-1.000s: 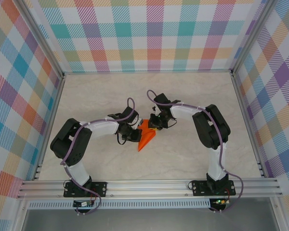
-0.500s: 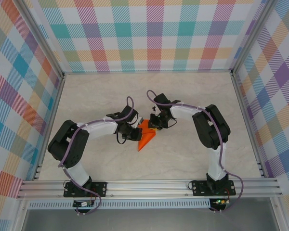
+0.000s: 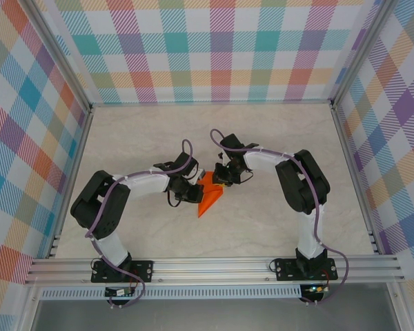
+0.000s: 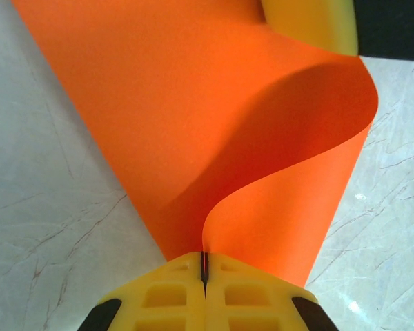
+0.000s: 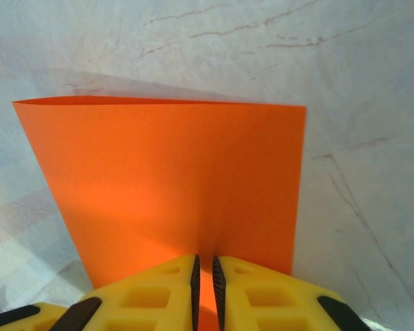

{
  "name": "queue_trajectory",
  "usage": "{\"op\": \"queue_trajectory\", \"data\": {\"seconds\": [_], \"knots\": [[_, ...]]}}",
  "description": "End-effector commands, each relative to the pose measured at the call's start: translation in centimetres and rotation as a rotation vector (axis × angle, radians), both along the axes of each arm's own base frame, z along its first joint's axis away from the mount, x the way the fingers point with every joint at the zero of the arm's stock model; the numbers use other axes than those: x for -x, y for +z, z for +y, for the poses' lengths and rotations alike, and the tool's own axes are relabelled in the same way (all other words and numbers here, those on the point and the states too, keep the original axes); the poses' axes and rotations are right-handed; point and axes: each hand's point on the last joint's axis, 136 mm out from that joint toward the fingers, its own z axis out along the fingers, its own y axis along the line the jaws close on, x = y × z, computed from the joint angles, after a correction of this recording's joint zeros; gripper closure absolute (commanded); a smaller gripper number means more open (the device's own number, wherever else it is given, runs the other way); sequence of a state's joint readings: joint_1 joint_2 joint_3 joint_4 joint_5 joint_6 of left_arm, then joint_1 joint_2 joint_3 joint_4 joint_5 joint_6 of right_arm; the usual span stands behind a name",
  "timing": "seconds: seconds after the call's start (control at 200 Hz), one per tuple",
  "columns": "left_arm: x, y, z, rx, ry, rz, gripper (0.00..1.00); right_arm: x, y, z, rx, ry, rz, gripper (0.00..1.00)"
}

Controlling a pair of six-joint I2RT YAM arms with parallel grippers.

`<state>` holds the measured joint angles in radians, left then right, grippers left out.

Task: Fold a paper plane with a square sheet of paper (pick it up from the middle)
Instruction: Third fold the triangle at the center of the table.

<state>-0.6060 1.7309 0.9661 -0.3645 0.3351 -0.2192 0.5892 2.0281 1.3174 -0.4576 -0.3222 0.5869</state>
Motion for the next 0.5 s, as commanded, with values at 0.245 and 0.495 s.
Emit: {"op": "queue_trajectory", "data": {"seconds": [0.245,0.495], "knots": [[-0.34,-0.15,0.67,-0.019,0.026,0.002,0.98,1.68,-2.2,-1.25,0.078,-0.005,0.059,0.83],[-0.27,-0.47,0.86,-0.025,0.034,0.002,0.98,1.78,-2.35,-1.33,0.081,-0.004,0.062,0.83]]}}
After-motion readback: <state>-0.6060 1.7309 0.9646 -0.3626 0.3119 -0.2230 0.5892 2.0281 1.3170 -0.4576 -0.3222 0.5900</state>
